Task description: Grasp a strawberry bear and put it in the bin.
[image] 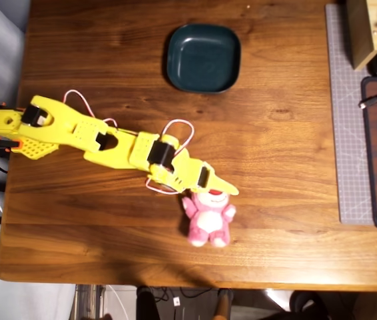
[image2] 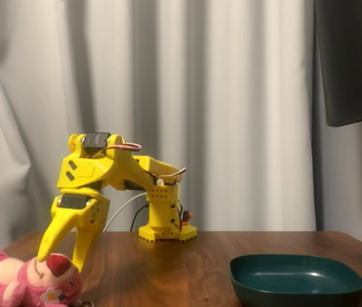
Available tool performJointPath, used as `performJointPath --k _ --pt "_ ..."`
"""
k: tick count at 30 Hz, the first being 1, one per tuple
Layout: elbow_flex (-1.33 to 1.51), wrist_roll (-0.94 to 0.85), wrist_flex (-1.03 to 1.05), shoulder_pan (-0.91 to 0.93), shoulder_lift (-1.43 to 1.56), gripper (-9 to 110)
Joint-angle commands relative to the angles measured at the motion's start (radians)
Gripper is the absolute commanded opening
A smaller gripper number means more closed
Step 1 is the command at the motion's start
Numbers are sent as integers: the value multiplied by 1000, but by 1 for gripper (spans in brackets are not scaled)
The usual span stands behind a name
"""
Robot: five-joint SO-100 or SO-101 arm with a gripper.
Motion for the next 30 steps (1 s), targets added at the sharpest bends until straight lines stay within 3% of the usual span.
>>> performJointPath --k 1,11,30 --pt "-61 -2 21 12 20 45" --pt "-61 15 57 87 11 48" --pt "-61 -5 83 -135 140 50"
